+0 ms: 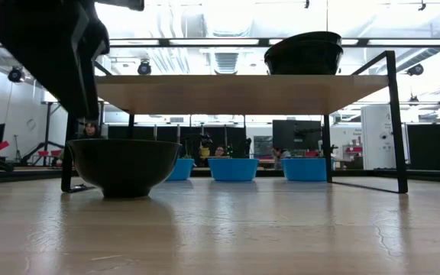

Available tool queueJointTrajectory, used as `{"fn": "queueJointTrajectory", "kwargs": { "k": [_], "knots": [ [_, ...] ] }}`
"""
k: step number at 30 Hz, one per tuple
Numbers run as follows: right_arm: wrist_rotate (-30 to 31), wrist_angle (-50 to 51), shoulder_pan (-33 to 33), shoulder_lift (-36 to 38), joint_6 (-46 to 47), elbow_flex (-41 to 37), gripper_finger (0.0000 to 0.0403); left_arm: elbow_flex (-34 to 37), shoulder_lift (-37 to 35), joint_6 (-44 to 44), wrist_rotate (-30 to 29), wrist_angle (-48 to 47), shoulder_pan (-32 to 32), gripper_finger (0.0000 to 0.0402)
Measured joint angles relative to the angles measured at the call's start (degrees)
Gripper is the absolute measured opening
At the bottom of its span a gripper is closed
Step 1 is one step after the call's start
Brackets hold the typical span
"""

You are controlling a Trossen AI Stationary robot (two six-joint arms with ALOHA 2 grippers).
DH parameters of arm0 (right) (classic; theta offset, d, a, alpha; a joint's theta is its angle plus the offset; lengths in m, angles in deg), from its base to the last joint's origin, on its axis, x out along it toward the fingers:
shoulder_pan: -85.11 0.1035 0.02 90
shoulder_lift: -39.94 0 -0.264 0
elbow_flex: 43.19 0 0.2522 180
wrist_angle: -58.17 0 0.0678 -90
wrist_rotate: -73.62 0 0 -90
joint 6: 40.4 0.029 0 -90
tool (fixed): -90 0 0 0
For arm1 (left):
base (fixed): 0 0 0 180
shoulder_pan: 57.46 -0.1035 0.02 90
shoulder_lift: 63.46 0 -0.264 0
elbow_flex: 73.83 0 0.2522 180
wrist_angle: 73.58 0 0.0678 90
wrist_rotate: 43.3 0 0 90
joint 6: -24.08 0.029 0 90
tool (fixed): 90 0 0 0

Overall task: Pick & Place Mini bowls
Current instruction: Stack the black patterned bowl on top of the black patterned bowl on the shelf

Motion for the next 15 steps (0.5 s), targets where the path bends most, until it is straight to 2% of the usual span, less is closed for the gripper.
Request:
{"fn": "queueJointTrajectory", "kwargs": {
  "k": [6,15],
  "knots": [
    [0.0,-0.1,0.0,0.0,0.6,0.0,0.0008,3.8,0.0,3.1,0.0,6.2,-0.4,0.0163],
    [0.0,-0.3,0.0,0.0,1.7,0.0,0.0008,6.3,0.0,1.1,1.1,6.5,-3.1,0.0149]
  ]
}}
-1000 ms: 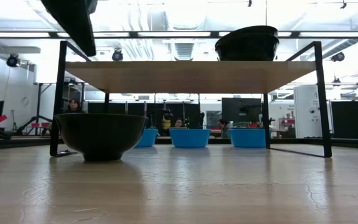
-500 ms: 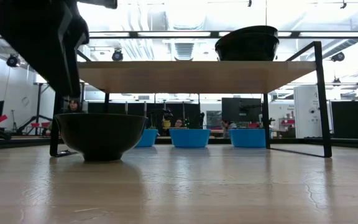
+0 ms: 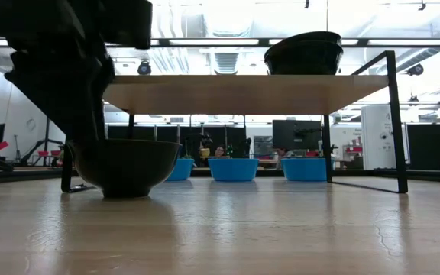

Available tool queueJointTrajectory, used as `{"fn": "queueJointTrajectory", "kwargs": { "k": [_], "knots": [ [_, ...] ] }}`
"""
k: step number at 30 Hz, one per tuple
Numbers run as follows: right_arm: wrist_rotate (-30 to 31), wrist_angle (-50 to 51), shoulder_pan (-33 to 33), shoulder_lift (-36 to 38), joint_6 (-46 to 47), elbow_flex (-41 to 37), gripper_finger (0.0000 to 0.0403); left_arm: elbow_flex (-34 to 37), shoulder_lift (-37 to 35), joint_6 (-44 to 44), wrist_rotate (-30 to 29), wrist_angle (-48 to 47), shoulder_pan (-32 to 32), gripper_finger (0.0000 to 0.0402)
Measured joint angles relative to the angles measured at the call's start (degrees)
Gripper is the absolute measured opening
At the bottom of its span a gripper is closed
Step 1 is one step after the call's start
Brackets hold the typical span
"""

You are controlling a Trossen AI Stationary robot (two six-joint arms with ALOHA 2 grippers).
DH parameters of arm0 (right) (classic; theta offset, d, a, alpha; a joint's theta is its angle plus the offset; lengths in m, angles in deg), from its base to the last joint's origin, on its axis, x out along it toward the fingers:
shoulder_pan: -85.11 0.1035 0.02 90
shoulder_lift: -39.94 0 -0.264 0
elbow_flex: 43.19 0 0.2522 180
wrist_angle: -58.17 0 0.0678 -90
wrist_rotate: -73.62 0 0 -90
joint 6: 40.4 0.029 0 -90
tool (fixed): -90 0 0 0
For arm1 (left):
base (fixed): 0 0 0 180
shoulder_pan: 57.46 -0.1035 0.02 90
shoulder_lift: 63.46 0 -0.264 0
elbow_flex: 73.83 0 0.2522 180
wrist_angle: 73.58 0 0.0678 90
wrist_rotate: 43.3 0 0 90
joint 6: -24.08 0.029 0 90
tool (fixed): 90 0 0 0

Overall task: Pick & Place Mini bowls
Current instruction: Stack the black patterned bowl on top of the black patterned bowl on the shelf

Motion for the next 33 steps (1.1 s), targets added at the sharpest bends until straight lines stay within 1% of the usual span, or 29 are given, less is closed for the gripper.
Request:
{"fn": "queueJointTrajectory", "kwargs": {
  "k": [3,9,10,14,17,20,25,30,33],
  "knots": [
    [0.0,0.0,0.0,0.0,0.0,0.0,0.0008,0.5,0.0,-1.1,1.8,0.9,-1.1,0.0117],
    [0.0,-0.1,0.0,0.0,0.0,0.0,0.0008,0.3,0.0,-0.9,3.4,3.4,-1.9,0.0022],
    [0.0,-0.1,0.0,0.0,0.0,0.0,0.0008,0.2,-0.1,-1.2,3.5,3.2,-2.0,0.0014],
    [0.0,-0.1,0.0,0.0,0.0,0.0,0.0008,-0.9,-0.2,-4.3,4.3,4.7,-2.0,0.0012],
    [0.0,-0.1,0.0,0.0,0.0,0.0,0.0008,-3.2,-0.4,-6.1,6.2,6.2,-2.0,0.0006],
    [-0.1,-0.2,0.0,0.0,0.0,0.0,0.0008,-6.5,-0.4,-6.4,10.0,7.4,-2.0,0.0002],
    [-3.0,-1.3,0.0,0.0,-1.4,0.0,0.0008,-13.3,-0.5,-4.9,15.8,7.7,-1.9,0.0001],
    [-4.1,-2.5,0.1,0.0,-3.0,0.0,0.0008,-19.8,-0.5,-4.2,15.9,7.4,-2.2,0.0001],
    [-6.6,-4.6,0.3,0.0,-5.2,0.0,0.0008,-23.6,-0.6,-3.4,16.5,7.5,-2.7,0.0]
  ]
}}
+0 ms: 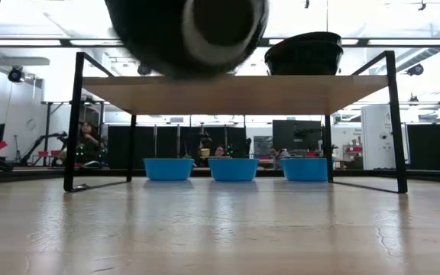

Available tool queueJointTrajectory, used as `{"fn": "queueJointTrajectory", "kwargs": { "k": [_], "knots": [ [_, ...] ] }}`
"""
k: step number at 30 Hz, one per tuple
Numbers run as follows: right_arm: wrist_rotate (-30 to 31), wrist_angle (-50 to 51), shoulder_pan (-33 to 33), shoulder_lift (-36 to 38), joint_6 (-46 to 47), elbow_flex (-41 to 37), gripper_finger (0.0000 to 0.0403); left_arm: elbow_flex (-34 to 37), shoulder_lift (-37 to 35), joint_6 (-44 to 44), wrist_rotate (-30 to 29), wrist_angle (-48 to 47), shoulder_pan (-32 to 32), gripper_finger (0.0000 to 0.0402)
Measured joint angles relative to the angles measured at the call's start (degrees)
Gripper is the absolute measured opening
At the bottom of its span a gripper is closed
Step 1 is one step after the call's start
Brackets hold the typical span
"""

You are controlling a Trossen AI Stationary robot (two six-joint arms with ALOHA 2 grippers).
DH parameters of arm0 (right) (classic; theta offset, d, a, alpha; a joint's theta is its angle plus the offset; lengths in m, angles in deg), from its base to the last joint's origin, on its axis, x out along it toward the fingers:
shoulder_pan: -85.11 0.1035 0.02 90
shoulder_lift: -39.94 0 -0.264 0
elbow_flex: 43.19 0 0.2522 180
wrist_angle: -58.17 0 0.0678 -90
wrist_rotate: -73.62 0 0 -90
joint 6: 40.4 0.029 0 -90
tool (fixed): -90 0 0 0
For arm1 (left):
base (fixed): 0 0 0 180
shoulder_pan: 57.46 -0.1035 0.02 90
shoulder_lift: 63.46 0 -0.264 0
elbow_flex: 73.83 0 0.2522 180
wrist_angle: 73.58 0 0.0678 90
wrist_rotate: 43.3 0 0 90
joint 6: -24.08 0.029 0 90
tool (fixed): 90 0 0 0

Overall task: Pick & Place Mini bowls
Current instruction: Stack the black patterned bowl on top of the black patterned bowl on the shelf

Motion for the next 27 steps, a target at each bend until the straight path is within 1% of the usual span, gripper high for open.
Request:
{"fn": "queueJointTrajectory", "kwargs": {
  "k": [5,9,11,13,15,20,23,27],
  "knots": [
    [-8.1,-6.5,0.1,0.0,-5.8,0.0,0.0008,-6.5,-0.4,0.7,4.9,-0.1,-1.7,0.0],
    [-10.8,-15.0,0.1,0.1,-7.5,0.0,0.0011,-12.1,-0.5,1.7,9.2,0.0,-3.3,0.0],
    [-14.1,-19.6,0.1,0.2,-9.0,0.0,0.002,-14.7,-0.5,2.9,11.5,0.4,-4.2,0.0],
    [-16.7,-23.3,0.1,0.4,-9.2,0.0,0.0036,-17.0,-0.6,4.3,13.5,0.3,-5.2,0.0],
    [-18.3,-26.7,0.1,0.5,-9.2,0.0,0.0056,-19.2,-0.6,5.3,16.7,0.4,-6.4,0.0],
    [-20.7,-33.4,0.0,0.7,-9.0,0.6,0.0117,-24.8,-0.6,7.1,22.6,1.3,-9.6,0.0],
    [-23.6,-37.4,-0.2,1.2,-12.0,0.8,0.0145,-28.0,-0.6,9.5,25.7,4.2,-11.6,0.0],
    [-24.5,-40.4,-2.6,2.1,-14.1,0.9,0.0163,-30.3,-0.7,11.7,33.8,12.2,-14.6,0.0]
  ]
}}
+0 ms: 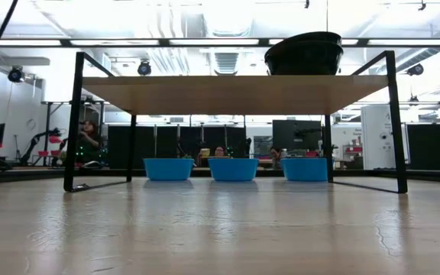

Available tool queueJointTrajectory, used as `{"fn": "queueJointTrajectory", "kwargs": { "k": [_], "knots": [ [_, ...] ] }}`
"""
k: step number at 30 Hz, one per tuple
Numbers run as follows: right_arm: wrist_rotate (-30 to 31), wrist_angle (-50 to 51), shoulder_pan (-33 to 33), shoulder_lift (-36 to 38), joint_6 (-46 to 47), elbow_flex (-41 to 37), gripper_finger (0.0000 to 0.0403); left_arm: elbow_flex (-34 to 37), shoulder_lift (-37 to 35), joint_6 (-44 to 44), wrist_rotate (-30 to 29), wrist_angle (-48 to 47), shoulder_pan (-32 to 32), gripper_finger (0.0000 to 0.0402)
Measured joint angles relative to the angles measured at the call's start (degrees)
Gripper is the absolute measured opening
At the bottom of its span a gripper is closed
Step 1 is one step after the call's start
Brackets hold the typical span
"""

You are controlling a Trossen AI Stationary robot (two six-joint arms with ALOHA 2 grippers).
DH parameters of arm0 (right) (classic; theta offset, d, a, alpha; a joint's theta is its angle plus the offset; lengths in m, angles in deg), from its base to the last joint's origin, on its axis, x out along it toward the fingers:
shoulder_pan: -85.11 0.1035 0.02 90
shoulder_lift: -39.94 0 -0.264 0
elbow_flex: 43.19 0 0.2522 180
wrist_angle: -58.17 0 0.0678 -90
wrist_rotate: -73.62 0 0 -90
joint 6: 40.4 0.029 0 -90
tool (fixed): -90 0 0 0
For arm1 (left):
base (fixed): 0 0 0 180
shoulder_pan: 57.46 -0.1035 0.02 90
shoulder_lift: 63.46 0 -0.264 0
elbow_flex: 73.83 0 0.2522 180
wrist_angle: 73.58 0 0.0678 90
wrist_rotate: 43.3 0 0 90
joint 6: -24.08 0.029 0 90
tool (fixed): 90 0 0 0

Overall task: Pick & Place Mini bowls
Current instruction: Stack the black patterned bowl on top of the black patterned bowl on the shelf

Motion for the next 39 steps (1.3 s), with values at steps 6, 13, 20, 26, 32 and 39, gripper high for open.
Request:
{"fn": "queueJointTrajectory", "kwargs": {
  "k": [6,13,20,26,32,39],
  "knots": [
    [-2.8,-2.9,-5.3,0.7,-1.5,1.1,0.0165,-0.2,0.0,-0.5,12.0,14.8,-3.6,0.0],
    [-13.4,-13.1,-11.7,-1.3,-3.5,1.1,0.0163,-0.1,0.3,1.6,15.1,24.7,-8.2,0.0],
    [-17.5,-17.8,-16.3,-3.5,-4.5,1.1,0.0164,0.0,0.6,1.7,17.4,31.0,-11.4,0.0],
    [-23.1,-25.5,-17.6,-5.3,-4.2,1.2,0.0164,0.0,0.7,2.2,18.4,31.4,-12.6,0.0],
    [-24.9,-27.3,-17.9,-6.8,-4.3,1.2,0.0137,0.0,0.7,2.1,19.4,33.5,-12.9,0.0],
    [-28.2,-30.1,-17.9,-9.0,-5.4,2.3,0.0057,0.0,0.7,1.9,19.8,33.6,-13.2,0.0]
  ]
}}
